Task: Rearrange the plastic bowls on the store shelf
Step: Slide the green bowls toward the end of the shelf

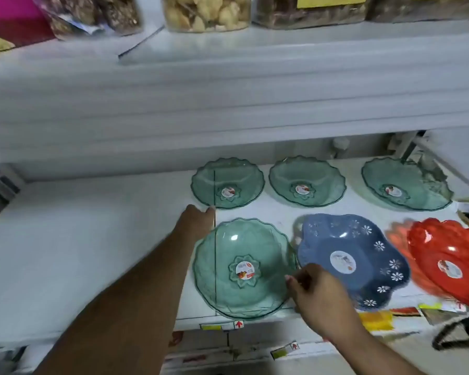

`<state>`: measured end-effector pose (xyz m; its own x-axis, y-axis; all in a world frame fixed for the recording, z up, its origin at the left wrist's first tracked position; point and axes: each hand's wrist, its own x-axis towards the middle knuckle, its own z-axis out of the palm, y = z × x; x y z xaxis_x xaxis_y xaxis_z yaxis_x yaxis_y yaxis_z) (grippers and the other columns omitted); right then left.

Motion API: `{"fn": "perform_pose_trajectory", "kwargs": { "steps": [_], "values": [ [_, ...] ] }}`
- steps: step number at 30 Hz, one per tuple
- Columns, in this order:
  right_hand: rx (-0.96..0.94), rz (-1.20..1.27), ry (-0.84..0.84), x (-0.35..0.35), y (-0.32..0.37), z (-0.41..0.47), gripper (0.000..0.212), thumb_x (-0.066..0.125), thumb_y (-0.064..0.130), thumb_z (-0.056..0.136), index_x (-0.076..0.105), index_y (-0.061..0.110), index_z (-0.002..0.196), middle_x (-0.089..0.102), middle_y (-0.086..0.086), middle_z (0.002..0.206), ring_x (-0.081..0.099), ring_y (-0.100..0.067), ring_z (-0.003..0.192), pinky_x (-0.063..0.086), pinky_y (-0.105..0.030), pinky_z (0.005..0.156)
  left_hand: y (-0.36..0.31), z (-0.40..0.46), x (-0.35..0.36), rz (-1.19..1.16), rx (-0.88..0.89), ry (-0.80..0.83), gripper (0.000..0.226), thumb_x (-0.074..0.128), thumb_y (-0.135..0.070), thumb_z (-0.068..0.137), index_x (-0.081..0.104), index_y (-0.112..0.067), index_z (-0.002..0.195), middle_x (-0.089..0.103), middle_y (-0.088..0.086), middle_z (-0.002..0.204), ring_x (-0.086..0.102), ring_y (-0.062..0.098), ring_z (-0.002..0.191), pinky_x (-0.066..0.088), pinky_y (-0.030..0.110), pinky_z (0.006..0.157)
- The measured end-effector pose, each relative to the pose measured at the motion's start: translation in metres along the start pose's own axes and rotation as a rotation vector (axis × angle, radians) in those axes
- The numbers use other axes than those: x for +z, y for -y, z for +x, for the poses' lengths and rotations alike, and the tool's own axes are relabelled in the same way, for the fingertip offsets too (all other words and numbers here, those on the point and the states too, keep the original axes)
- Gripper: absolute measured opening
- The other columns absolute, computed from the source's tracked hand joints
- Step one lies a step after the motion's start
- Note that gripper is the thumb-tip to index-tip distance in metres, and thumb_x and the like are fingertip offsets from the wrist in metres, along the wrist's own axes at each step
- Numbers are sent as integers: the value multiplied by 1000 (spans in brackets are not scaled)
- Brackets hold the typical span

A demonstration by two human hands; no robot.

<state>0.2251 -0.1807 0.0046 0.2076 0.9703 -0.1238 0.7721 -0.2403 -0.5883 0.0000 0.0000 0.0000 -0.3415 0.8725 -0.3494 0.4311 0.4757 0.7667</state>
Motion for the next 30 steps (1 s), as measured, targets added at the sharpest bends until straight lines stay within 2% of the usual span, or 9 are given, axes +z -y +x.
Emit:
{"fn": "perform_pose_trajectory", "kwargs": {
  "steps": [4,6,8,13,15,18,22,25,30],
  "values": [
    [135,119,78,15,-11,-1,31,65,43,84,53,17,74,72,-6,56,71,-18,57,57,-37,62,0,39,10,-171,-61,29,43,58,-30,90,56,4,117,66,23,114,66,35,105,52,31,89],
    [222,256,118,27,-15,0,29,66,38,82,51,14,80,73,-8,59,73,-16,56,60,-43,63,-1,51,18,-157,-59,173,22,58,-13,90,57,-3,110,61,11,82,68,24,75,51,22,67],
    [294,361,113,34,-15,0,32,68,41,76,49,16,85,74,-12,65,75,-23,61,61,-51,65,-5,58,21,-315,-53,136,6,57,-17,93,56,-12,98,56,4,76,68,14,53,52,19,56],
    [394,554,141,45,-14,9,27,67,30,72,57,17,93,76,-13,70,73,-30,59,61,-53,64,27,97,22,4,76,204,38,58,-38,94,65,0,94,74,16,96,71,29,91,53,33,82],
    [396,539,153,43,-10,11,23,63,23,70,65,11,90,76,-12,67,72,-26,56,63,-53,66,24,89,16,-113,106,208,39,55,-38,96,64,0,93,74,13,99,71,28,93,53,31,81],
    [411,624,165,35,0,10,10,59,5,83,65,0,89,72,-19,62,65,-24,48,61,-50,63,16,79,-3,-447,-24,149,31,54,-13,98,59,-1,126,68,13,116,69,32,105,61,35,83],
    [373,676,193,22,6,11,13,57,2,89,60,-10,93,73,-28,68,67,-26,53,60,-37,57,22,63,-64,-771,-202,25,30,44,4,96,54,2,124,63,21,108,65,33,86,63,39,62],
    [334,705,210,13,9,11,13,57,1,90,62,-10,88,72,-24,63,66,-26,55,60,-33,55,41,41,-109,-805,-198,-84,39,42,5,96,51,2,134,60,23,122,62,34,99,57,43,80],
    [257,730,247,0,25,14,17,57,3,93,66,-9,86,73,-27,68,70,-27,56,61,-31,54,87,-13,-171,-794,-226,-238,36,42,6,95,56,2,128,63,18,120,64,32,98,56,38,83]
  ]
}}
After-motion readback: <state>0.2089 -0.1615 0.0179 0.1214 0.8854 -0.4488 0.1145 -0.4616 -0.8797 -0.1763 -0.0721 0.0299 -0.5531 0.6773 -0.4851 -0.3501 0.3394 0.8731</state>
